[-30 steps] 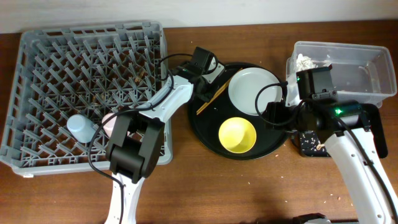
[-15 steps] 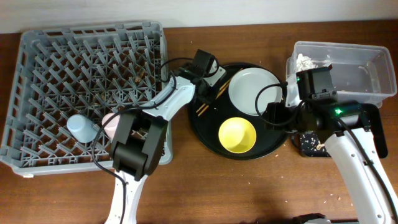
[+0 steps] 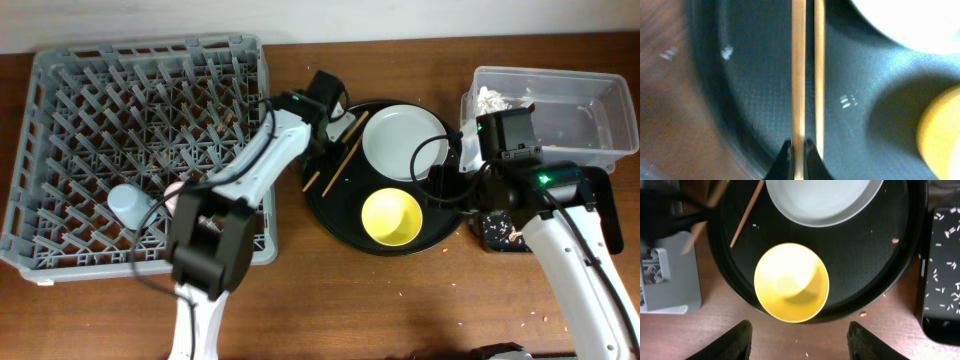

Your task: Sort waste into correct bins and load items into the dishwasher rack

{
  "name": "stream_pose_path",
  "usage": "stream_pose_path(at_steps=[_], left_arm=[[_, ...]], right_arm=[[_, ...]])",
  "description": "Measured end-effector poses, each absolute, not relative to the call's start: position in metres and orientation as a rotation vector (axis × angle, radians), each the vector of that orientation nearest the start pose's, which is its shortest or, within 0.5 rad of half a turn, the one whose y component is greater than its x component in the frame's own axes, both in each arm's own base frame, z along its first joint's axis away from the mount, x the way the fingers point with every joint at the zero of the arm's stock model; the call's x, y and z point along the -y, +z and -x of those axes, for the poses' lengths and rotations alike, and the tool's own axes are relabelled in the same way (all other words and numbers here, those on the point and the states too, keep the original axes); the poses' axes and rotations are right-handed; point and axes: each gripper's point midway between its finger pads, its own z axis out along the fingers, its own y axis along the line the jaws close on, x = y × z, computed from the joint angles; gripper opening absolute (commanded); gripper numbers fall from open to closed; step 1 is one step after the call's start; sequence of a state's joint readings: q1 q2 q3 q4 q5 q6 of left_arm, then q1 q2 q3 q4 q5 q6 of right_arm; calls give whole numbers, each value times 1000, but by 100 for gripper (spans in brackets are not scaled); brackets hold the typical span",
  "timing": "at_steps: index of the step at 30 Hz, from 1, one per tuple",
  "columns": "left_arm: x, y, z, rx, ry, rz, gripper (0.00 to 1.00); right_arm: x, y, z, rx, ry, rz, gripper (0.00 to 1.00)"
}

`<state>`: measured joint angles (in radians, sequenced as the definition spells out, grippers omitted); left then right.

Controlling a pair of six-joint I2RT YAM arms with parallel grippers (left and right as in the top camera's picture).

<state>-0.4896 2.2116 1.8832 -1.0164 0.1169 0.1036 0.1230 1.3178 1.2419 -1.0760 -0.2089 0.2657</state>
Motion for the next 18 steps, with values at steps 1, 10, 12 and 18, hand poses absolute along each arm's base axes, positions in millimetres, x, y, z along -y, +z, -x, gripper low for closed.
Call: stream_pose_path(at_steps=[1,10,12,18], left_arm=[[235,105,-413,-2780,-217,-794,0],[86,97,-440,-2918,77,126,6],[91,97,-443,-2914,59,46,41],[127,135,-432,-2895,-200,-48,57]], right_arm=[[-72,189,-294,-2743,395,-135,62],[-73,190,-297,-2733,396,-133,62],[-73,190,-297,-2732,395,-132,62],[-73,190,-297,-2732,396,-132,63]])
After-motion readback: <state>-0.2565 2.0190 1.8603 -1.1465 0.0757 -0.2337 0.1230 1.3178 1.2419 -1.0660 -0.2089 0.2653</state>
